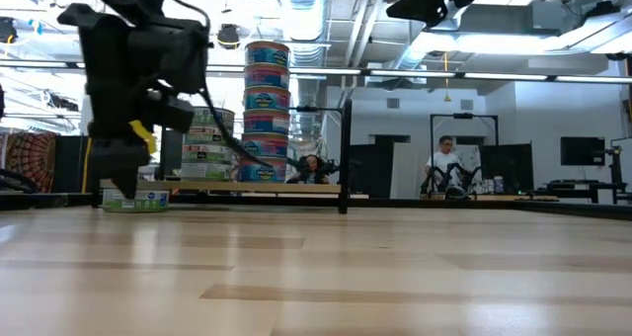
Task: Stack canned seafood by type on shelf
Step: Stack the green tuna can on top of the green tuna cans on the shelf
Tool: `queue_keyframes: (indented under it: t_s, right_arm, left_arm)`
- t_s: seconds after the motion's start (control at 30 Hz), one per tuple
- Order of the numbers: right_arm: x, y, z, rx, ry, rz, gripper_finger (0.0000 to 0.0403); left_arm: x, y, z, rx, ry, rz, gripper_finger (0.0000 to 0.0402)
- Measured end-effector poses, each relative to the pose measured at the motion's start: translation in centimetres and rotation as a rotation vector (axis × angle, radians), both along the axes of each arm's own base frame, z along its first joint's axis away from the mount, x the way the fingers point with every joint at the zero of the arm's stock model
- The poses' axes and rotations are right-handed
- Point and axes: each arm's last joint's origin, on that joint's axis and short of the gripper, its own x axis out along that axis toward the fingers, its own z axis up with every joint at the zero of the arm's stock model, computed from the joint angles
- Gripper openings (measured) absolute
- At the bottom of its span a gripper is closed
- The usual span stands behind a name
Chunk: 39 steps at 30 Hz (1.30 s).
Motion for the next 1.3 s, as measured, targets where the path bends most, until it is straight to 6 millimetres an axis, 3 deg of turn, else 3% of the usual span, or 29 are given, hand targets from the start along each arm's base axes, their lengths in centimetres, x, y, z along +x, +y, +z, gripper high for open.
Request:
queue_keyframes:
  t_s: [0.17, 0.37, 0.9, 1.3]
  right_arm:
    - [0.1, 0.1, 0.2, -0.005, -0.018, 0.005, 0.0311]
    - [0.1, 0.1, 0.2, -0.007, -0.023, 0.006, 0.0311]
    - [0.1, 0.1, 0.2, -0.006, -0.021, 0.006, 0.0311]
    - [0.1, 0.1, 0.2, -0.003, -0.019, 0.005, 0.0311]
  left_arm:
    - [-1.9, 0.4, -0.9, -0.030, 0.037, -0.086, 0.0180]
    - [-2.6, -0.1, -2.5, -0.027, 0.113, -0.271, 0.0144]
    - [-0.8, -3.0, -0.6, -0.112, -0.046, -0.305, 0.0017]
    - [-0.5, -4.0, -1.2, -0.199, -0.039, -0.262, 0.0001]
